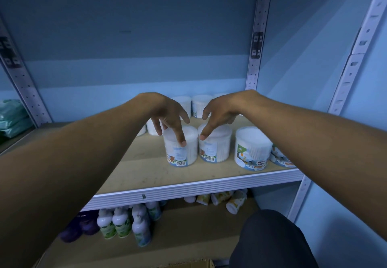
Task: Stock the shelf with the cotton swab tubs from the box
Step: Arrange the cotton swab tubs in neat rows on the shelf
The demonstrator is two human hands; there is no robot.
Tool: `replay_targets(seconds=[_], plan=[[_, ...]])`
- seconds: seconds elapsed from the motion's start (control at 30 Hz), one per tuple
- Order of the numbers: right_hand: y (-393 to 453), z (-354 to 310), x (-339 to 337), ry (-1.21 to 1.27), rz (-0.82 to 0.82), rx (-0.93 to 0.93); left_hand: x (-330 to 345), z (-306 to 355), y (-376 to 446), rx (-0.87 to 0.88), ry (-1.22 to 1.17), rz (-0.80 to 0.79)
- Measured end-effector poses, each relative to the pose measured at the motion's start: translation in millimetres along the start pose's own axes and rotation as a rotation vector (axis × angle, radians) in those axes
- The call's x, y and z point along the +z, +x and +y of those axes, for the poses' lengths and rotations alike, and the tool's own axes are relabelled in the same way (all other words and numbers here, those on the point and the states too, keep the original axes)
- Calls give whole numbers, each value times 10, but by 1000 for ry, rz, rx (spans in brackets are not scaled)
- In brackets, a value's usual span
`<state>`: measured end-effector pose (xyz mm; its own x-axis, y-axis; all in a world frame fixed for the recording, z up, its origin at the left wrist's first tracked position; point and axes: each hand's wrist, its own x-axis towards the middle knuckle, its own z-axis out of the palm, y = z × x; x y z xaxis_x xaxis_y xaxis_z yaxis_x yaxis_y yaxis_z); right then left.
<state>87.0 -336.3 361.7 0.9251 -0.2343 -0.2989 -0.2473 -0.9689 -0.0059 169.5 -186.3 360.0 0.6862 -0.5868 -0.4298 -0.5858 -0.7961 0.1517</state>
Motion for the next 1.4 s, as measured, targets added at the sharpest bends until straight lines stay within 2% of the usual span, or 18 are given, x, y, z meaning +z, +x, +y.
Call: replay_targets(seconds=[0.2, 0.4, 0.53, 0.77, 0.97, 1.4], plan=[[92, -77, 34, -28, 1, 15, 19, 22, 36, -10, 11, -8], [85, -28, 10, -23, -8, -59, 31, 75, 17, -80, 47, 29], [77, -10, -22, -79, -28, -73, 23, 87, 9, -104, 54, -11], [55, -5, -80, -16, -17, 33, -73, 74, -105, 29, 27, -19], [95, -13, 7, -39, -21, 63, -36, 48, -47, 65, 40, -31], [55, -23, -9, -25, -27, -36, 5, 117, -31, -43, 57, 11]])
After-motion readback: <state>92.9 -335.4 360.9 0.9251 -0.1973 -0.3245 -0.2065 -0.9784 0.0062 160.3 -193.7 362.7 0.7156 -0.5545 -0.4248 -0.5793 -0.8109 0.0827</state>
